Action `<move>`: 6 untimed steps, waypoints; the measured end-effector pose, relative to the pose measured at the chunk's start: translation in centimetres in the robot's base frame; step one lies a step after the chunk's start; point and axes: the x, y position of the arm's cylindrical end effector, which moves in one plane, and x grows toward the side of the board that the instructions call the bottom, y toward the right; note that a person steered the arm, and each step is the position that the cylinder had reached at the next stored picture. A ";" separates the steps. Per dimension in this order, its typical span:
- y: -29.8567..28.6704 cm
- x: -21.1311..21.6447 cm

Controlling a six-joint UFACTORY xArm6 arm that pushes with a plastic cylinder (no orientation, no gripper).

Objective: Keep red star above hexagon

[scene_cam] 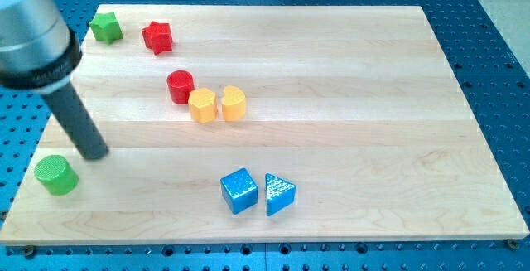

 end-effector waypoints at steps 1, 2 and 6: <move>-5.5 1.9; -3.7 7.1; -5.1 -13.9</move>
